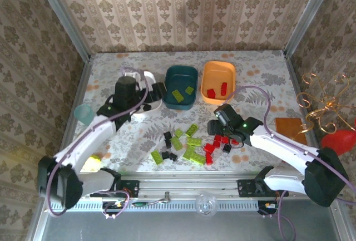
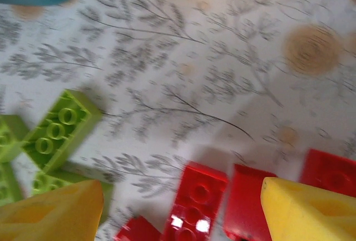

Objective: Sort the legos into containers by color

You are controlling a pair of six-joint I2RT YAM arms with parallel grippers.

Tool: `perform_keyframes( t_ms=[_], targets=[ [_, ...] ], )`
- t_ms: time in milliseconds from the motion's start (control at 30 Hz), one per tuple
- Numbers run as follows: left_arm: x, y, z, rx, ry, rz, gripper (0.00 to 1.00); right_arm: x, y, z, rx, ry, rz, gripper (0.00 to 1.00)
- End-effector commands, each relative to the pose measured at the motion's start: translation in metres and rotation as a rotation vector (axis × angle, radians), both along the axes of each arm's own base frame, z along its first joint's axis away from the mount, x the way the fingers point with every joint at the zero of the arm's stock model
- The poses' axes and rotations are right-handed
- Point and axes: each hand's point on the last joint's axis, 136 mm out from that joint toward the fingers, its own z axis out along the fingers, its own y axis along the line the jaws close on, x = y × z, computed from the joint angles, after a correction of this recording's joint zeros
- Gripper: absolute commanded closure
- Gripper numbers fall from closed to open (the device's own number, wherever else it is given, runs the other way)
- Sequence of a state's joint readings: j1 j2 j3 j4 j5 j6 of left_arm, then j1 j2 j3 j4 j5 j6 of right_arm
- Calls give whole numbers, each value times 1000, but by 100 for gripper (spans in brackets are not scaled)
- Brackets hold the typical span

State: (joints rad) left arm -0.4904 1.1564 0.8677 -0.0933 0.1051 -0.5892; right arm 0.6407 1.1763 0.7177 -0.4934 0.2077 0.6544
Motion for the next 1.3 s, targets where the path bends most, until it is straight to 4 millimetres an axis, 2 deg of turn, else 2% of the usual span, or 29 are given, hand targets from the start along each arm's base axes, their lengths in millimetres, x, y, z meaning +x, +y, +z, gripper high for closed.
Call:
perform_keyframes(
  t_ms=[0, 200, 300, 600, 800, 933, 1200, 1267],
  targets=[
    [-24, 3, -22, -26, 26, 9, 0, -15, -41, -6, -94, 31, -126, 24],
    [-52, 17, -44, -53, 45, 28, 0, -15, -84, -26, -49, 105, -299, 30],
    [-58, 20, -50, -58, 53, 32, 0, -13, -92, -33, 2, 130, -355, 32],
    [-63, 16, -60, -80, 67, 5, 0, 2, -86, -43, 31, 162, -353, 34],
    [-64, 17, -69, -79, 84, 9, 0, 0, -83, -59, 23, 212, -349, 42],
    [-64, 17, -73, -79, 90, 10, 0, -3, -86, -72, -11, 260, -353, 49],
    [-66, 17, -72, -76, 91, 9, 0, 2, -87, -72, -8, 262, -356, 69],
    [-67, 17, -71, -80, 88, 4, 0, 7, -88, -65, 2, 237, -356, 73]
  ],
)
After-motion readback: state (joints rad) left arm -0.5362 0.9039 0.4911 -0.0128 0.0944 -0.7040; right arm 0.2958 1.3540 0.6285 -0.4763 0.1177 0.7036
